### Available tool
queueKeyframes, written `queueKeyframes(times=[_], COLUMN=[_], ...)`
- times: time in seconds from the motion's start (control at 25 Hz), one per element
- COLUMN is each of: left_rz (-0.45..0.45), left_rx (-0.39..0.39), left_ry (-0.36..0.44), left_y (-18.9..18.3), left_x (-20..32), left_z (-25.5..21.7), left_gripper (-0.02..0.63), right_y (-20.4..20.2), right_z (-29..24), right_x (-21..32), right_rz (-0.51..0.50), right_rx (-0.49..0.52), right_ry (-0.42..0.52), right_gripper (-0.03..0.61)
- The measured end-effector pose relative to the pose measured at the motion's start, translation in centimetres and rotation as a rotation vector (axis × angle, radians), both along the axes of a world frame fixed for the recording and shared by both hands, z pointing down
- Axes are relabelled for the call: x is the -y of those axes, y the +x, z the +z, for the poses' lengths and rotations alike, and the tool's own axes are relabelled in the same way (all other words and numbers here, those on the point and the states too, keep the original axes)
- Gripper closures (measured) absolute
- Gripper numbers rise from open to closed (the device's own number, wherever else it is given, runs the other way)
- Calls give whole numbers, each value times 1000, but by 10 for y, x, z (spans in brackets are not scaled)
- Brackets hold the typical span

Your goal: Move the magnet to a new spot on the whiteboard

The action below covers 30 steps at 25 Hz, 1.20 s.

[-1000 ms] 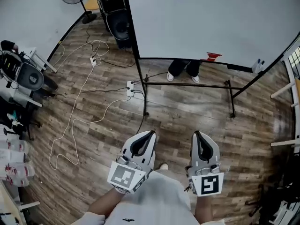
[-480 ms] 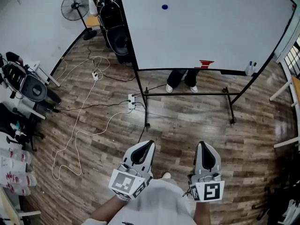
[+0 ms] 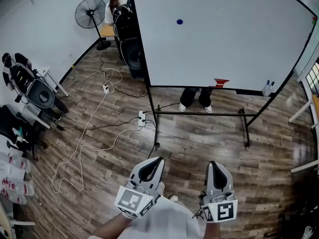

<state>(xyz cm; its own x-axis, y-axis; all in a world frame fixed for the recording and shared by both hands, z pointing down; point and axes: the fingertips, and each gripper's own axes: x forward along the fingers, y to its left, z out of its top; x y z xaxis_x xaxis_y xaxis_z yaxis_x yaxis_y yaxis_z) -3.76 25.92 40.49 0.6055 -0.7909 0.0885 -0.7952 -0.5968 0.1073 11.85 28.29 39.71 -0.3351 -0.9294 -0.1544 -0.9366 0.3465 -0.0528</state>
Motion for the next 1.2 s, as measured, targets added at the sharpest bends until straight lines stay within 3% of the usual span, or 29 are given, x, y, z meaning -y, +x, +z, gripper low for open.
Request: queueKeyframes(times=[0.44,1.2], left_rz=[36,61], left_rx=[-25,-79], left_ry=[16,3], left_y=[7,-53], left_x=[98,300], left_z=[2,-13], left_gripper=[607,607], right_y=[-4,-65], right_z=[7,-22], right_x=[93,306], right_rz=[26,58], right_rx=[-51,-91], right_ry=[-7,2], right_gripper=[572,572])
